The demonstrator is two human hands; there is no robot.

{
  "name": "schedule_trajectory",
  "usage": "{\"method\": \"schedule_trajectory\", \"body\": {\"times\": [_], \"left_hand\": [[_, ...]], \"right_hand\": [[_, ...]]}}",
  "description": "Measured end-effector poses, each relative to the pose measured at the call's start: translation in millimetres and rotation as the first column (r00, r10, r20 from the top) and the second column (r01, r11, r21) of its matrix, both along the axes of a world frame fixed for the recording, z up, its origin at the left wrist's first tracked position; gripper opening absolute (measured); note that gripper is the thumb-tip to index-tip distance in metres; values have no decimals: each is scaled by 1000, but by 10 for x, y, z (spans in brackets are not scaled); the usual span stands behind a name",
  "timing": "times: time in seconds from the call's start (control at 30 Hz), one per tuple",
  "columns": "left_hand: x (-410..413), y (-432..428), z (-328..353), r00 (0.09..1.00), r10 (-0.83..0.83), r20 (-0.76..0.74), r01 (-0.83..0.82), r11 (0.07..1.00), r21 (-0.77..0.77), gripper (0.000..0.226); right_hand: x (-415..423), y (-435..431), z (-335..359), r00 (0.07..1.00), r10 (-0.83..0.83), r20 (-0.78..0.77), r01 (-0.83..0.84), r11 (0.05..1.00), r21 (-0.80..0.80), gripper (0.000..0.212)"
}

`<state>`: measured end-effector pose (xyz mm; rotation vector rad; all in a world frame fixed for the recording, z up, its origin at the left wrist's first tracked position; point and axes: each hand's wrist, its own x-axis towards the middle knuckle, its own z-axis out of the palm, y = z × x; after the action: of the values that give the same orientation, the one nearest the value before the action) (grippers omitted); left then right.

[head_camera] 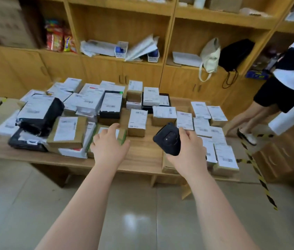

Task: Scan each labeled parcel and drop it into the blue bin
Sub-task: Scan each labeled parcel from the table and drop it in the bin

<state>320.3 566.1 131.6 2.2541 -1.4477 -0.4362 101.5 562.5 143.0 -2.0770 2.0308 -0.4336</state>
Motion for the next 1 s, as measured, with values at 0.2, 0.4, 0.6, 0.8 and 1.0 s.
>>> {"method": "schedule_trajectory", "body": {"times": [0.2, 0.4, 0.6, 0.8, 1.0], "left_hand": [[-57, -650, -200, 998, 47, 46, -50, 997, 55, 72], [-239, -1327, -568, 994, 109, 23, -111, 982, 153, 72], [-378, -1860, -966, 992, 128, 21, -129, 950, 284, 69], [-413, -2466, -1273, 996, 68, 51, -82, 919, 385, 90], [-430, -2856, -1510, 989, 148, 1, -128, 853, 506, 113]], "right_hand": [[106, -763, -261, 993, 81, 84, -90, 990, 111, 94], [36, -1683, -491, 977, 185, 110, -202, 964, 172, 91], [-53, -2482, -694, 981, 181, 70, -193, 942, 275, 91], [60, -2876, -931, 978, 198, 71, -211, 905, 370, 94], [184, -3086, -1072, 977, 194, 85, -211, 889, 406, 90]]}}
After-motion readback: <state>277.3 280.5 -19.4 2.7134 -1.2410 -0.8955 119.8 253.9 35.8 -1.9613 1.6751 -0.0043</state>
